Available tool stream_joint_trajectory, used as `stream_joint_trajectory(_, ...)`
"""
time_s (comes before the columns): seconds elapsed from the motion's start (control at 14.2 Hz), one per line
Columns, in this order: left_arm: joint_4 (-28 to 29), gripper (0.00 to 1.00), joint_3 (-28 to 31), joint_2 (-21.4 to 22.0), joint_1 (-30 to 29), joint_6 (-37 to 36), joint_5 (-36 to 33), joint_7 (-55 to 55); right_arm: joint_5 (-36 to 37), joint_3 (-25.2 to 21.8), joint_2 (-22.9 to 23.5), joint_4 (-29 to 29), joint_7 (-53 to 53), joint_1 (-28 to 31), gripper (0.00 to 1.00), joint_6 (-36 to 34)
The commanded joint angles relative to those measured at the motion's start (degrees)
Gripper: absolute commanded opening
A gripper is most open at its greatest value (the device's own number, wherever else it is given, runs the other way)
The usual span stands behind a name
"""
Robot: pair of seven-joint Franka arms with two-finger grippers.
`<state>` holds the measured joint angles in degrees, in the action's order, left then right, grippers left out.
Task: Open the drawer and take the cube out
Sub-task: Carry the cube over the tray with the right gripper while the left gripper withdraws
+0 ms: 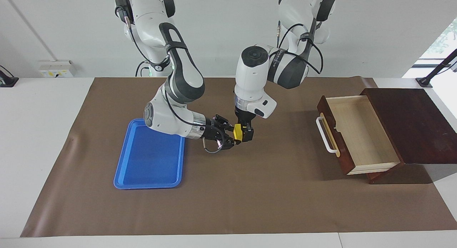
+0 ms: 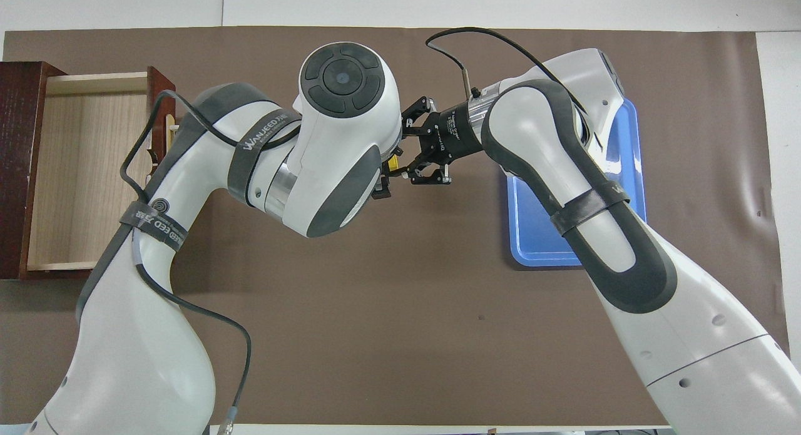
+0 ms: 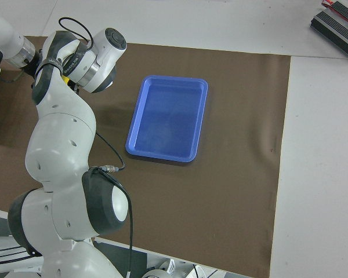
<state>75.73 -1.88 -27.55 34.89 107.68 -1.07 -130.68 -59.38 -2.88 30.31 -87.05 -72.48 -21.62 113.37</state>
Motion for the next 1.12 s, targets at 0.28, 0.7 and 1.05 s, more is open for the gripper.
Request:
stream_joint_trajectory(0.28,1.17,1.00,0.91,3.10,-0.70,-2.47,-0.95,0.34,-1.17,0.25,-1.39,-1.54,-0.99,-0.17,0.00,0.98)
stream_joint_trajectory(0.7,4.68,1.00,1.17,7.42,-7.98,-6.86,-1.22,11.04,-1.09,0.16,-1.39,-1.54,0.14,2.36,0.00,-0.25)
stream_joint_trajectory(1.05,10.30,1.00,1.09,10.14,-16.50,-6.78,-1.22,19.22,-0.30,-0.10,-1.48,-1.89,5.50,10.27,0.00,-6.21)
